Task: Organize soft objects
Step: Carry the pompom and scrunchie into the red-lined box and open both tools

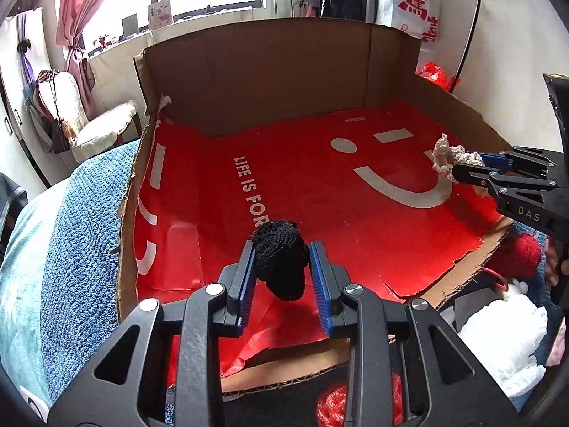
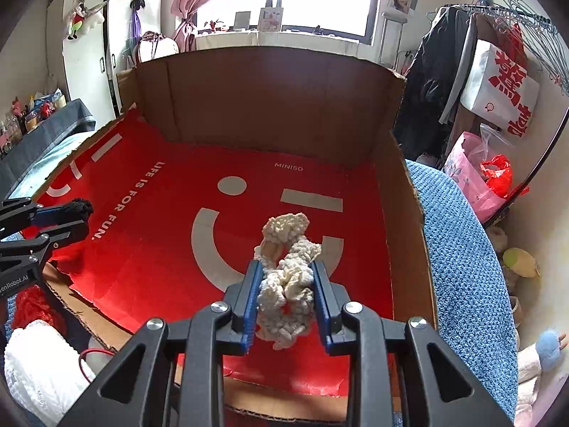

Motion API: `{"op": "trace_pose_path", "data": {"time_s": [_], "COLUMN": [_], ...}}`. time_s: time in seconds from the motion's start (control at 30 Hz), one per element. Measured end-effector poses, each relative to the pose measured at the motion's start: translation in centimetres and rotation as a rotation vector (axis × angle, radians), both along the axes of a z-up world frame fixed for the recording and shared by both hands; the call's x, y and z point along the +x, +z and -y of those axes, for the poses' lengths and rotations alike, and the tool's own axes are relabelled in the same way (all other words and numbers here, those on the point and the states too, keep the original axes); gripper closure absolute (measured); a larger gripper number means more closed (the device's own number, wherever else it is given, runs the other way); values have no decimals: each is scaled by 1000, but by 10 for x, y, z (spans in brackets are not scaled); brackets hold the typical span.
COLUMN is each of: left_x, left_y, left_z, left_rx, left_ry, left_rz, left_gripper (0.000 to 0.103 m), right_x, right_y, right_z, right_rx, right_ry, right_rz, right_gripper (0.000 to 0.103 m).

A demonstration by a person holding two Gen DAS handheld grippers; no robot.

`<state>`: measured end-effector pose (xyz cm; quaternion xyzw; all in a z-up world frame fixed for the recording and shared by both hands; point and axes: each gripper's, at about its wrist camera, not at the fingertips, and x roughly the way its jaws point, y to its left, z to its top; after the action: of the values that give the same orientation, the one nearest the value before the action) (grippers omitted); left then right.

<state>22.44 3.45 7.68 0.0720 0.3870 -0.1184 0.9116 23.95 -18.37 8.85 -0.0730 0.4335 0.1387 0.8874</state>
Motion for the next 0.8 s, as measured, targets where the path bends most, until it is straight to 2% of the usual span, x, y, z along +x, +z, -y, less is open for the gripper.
{"op": "trace_pose_path", "data": {"time_s": [0.27,0.53,0.8], "left_x": [16,21,25], "left_y": [-12,-18,-20], "left_z": [-3,1,3], "left_rx": [8,27,30], "left_ry": [13,8,3], "left_rz": [-66,-82,-82], "left_gripper": [75,75,75], "right_x": [8,4,5], "right_y": [-11,-15,-15], "right_z": [0,-3,-3], "right_rx": [-49,-100,-104], "right_ry": [2,13,14], "right_rz": [-49,-70,-71], "right_gripper": [72,72,72]}}
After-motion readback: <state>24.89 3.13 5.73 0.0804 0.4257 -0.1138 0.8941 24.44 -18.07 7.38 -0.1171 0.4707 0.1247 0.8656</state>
